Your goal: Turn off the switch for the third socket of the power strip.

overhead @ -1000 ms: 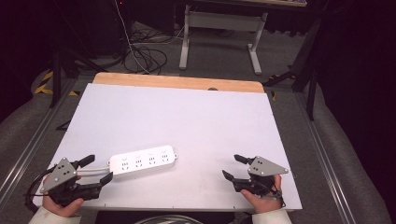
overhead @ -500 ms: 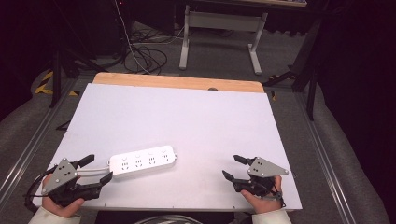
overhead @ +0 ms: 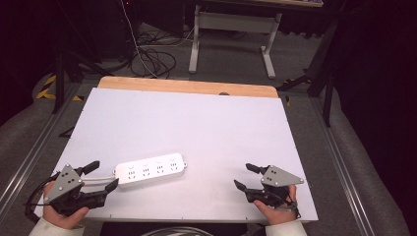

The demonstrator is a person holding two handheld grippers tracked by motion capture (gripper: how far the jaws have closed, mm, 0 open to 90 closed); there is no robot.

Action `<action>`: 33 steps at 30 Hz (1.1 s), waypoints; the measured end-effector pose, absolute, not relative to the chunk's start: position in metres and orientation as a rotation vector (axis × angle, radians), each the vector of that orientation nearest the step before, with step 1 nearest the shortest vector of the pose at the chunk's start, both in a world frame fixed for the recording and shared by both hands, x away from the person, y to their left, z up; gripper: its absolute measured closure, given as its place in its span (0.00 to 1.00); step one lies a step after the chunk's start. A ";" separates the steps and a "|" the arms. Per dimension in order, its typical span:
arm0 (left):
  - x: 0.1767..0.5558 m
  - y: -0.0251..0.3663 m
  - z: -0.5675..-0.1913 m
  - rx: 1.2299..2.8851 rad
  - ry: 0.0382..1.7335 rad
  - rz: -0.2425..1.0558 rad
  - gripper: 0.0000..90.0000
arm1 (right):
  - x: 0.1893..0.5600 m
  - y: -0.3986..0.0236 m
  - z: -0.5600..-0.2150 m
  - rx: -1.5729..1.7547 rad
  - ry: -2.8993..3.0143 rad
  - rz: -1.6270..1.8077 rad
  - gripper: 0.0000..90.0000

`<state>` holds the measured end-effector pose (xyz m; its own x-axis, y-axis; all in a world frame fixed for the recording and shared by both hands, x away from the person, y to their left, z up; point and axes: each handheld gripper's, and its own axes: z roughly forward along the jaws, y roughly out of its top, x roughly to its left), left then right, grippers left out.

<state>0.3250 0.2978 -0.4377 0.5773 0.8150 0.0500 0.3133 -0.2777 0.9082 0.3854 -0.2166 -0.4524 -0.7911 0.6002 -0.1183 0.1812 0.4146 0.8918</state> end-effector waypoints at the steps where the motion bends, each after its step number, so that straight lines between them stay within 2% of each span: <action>1: 0.326 0.296 -0.437 1.848 0.919 0.648 0.22 | 0.386 -0.217 -0.453 0.667 2.252 1.346 0.38; 15: 0.347 0.277 -0.420 1.885 0.874 0.591 0.26 | 0.386 -0.216 -0.454 0.665 2.260 1.347 0.38; 33: 0.375 0.247 -0.411 1.915 0.846 0.543 0.27 | 0.387 -0.216 -0.454 0.656 2.264 1.344 0.38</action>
<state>0.3749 0.2468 -0.4106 0.6636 0.7478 0.0215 0.3315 -0.3197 0.8876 0.3866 -0.2156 -0.4542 -0.7981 0.5909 -0.1174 0.1798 0.4195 0.8898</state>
